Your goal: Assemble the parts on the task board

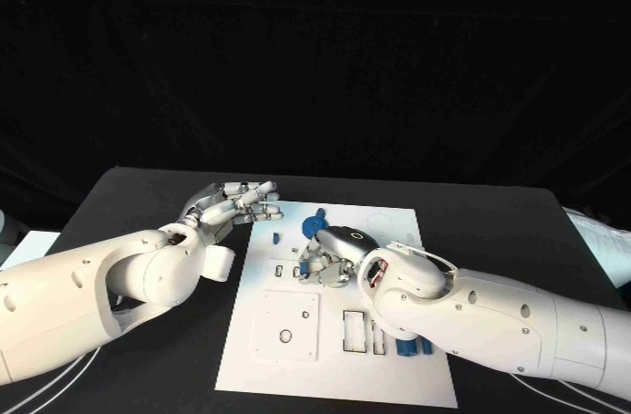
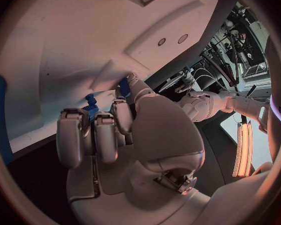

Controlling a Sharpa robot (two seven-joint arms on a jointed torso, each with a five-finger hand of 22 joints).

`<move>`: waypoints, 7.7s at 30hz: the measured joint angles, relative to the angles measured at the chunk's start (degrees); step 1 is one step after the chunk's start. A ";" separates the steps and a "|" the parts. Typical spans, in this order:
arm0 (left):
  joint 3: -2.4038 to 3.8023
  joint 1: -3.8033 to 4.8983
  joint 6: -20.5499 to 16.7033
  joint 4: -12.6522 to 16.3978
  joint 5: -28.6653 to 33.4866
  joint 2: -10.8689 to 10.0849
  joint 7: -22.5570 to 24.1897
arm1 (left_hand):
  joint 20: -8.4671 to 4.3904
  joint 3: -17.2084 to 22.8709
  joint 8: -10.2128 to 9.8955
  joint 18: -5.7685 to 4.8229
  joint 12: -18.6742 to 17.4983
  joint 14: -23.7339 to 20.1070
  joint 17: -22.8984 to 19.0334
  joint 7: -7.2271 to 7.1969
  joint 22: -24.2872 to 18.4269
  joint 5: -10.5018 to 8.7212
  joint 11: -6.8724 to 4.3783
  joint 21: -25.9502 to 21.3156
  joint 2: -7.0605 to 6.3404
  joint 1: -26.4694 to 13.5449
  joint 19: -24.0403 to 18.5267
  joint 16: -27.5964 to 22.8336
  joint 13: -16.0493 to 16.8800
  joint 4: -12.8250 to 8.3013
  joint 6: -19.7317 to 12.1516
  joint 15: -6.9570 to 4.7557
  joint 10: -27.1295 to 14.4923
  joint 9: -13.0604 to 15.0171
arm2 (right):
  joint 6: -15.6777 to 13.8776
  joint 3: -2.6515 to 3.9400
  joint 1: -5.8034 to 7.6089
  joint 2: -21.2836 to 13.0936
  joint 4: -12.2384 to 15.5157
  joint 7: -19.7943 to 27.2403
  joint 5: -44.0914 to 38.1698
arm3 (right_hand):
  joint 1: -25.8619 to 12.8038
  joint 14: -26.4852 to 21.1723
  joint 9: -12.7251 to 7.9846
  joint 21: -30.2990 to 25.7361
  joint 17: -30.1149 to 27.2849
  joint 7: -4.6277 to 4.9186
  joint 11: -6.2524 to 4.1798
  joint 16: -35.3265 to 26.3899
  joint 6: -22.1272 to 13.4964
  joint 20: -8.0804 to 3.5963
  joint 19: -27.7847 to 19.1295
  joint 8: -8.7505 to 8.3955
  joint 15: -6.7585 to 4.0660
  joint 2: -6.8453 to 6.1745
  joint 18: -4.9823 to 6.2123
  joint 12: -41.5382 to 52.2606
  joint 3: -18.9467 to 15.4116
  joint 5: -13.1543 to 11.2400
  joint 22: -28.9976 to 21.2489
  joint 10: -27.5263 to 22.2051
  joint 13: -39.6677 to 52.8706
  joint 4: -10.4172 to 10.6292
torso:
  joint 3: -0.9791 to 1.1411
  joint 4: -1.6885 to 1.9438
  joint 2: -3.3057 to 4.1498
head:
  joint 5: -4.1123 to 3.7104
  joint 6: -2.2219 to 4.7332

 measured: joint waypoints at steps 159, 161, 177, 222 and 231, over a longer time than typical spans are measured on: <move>-1.29 6.88 34.42 -16.10 -61.62 21.84 -60.84 | -10.75 -8.66 32.10 -8.00 67.81 16.40 63.16 -10.88 69.22 -2.83 -10.90 70.21 6.62 -4.48 26.72 80.57 65.48 4.93 -2.90 -10.88 16.42 31.20 | -5.10 1.26 9.28 -19.57 1.43 23.79 41.70 | 5.15 0.00 -0.15 -3.26 0.00 1.77 1.52 -2.01 -8.69 1.94 -1.94 0.73 2.03 -0.74 0.00 -6.48 -8.39 10.09 -5.30 -5.60 -14.52 6.76 | 2.20 -1.26 -2.47 | 3.48 -2.38; -1.26 6.91 34.41 -16.01 -61.62 21.83 -60.84 | -10.76 -6.86 31.92 -8.01 67.71 16.51 63.16 -10.89 69.22 -2.70 -10.90 70.21 6.47 -3.44 26.72 80.57 65.49 4.21 -3.28 -10.98 16.42 31.19 | -5.08 1.26 9.26 -19.55 1.35 23.77 41.66 | 5.15 0.00 -0.14 -3.26 0.00 1.77 1.52 -2.01 -8.69 1.94 -1.94 0.73 2.03 -0.74 0.00 -6.48 -8.39 10.09 -5.30 -5.60 -14.52 6.76 | 2.19 -1.23 -2.47 | 3.43 -2.40; -1.02 6.77 31.99 -14.12 -61.15 20.35 -60.83 | -11.17 15.85 31.16 -8.01 65.97 16.37 63.20 -10.22 69.22 -1.58 -10.96 69.98 -2.60 -1.85 26.72 80.57 64.33 10.67 -4.72 -11.32 16.35 34.54 | -4.98 1.24 9.00 -19.25 0.70 23.72 41.50 | 5.15 0.00 -0.15 -3.25 -0.01 1.59 1.52 -2.01 -8.50 1.94 -1.94 0.73 2.03 -0.74 0.00 -6.48 -8.55 10.32 -5.29 -5.60 -14.56 6.60 | 2.21 -1.26 -2.48 | 3.54 -2.61; -0.92 3.75 25.05 -7.50 -69.82 15.83 -60.83 | -11.16 22.88 31.94 -8.01 67.28 16.59 63.18 -10.13 69.21 -3.22 -11.25 69.98 -5.58 -7.00 26.71 80.57 66.27 7.01 -4.54 -11.27 17.19 36.30 | -4.33 1.21 8.53 -19.30 0.30 23.85 41.38 | 5.15 0.00 -0.15 -3.49 0.01 1.59 1.53 -2.22 -8.51 1.94 -1.94 0.73 2.03 -0.74 0.00 -6.48 -8.71 10.31 -5.41 -5.60 -14.71 6.44 | 2.21 -1.11 -2.49 | 3.83 -2.81; -0.87 3.71 25.51 -7.55 -70.10 15.84 -60.77 | -11.16 23.42 31.94 -8.01 67.28 16.59 63.17 -10.06 69.21 -3.54 -11.24 69.98 -5.59 -7.29 26.71 80.57 66.26 6.80 -4.46 -11.27 17.19 36.33 | -4.14 1.21 8.51 -19.29 0.34 23.86 41.39 | 5.15 0.00 -0.15 -3.49 0.01 1.59 1.53 -2.22 -8.51 1.94 -1.94 0.73 2.03 -0.74 0.00 -6.48 -8.71 10.31 -5.41 -5.60 -14.70 6.44 | 2.21 -1.10 -2.52 | 3.85 -2.81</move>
